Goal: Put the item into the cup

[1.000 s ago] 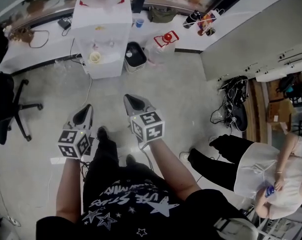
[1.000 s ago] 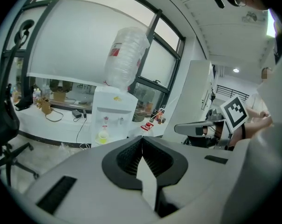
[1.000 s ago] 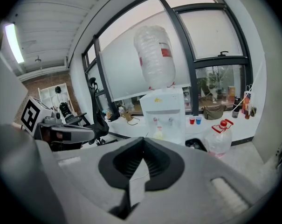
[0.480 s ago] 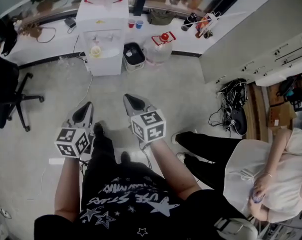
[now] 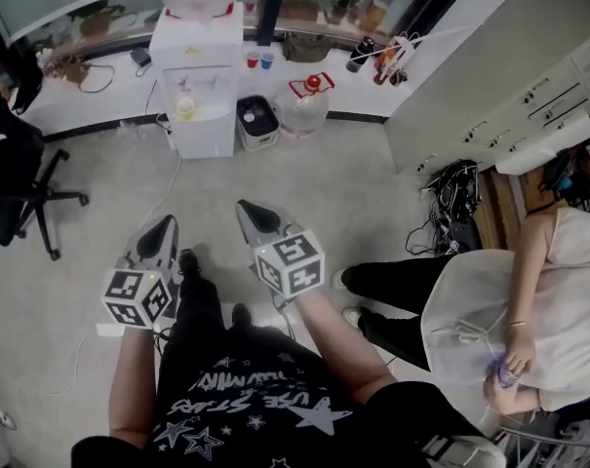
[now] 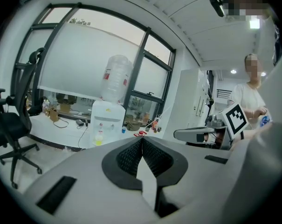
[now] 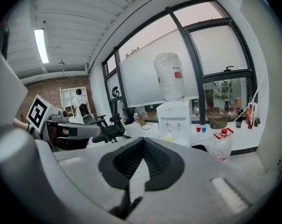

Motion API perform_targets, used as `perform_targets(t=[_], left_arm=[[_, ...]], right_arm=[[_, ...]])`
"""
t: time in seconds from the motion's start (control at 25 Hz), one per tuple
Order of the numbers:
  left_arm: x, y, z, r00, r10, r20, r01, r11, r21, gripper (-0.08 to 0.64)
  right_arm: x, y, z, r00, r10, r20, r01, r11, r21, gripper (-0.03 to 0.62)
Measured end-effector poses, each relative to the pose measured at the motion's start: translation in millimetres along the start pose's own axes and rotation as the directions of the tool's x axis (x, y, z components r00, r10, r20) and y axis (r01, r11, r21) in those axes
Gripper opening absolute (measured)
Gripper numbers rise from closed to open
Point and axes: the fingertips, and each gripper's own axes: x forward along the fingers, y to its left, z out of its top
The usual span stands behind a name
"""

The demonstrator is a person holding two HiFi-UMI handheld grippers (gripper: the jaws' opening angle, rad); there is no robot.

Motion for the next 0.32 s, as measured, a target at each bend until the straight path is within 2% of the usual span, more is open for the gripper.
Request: perform_targets(t=[0.16,0.32], left_arm=[[-14,-13,2,1.000,0.005,0.012,-0.005,1.000,0.016,0.008],[-20,-18,4,1.000,0.009,0.017,-0.009,1.000,-0.002,0.008]], right_arm=[[-16,8,2,0.999,0.015,0.032,-0.015,1.000,0.004,-0.002],[-24,15,4,0.999,0.027,0.042,-0.027,1.000,0.003,-0.002]])
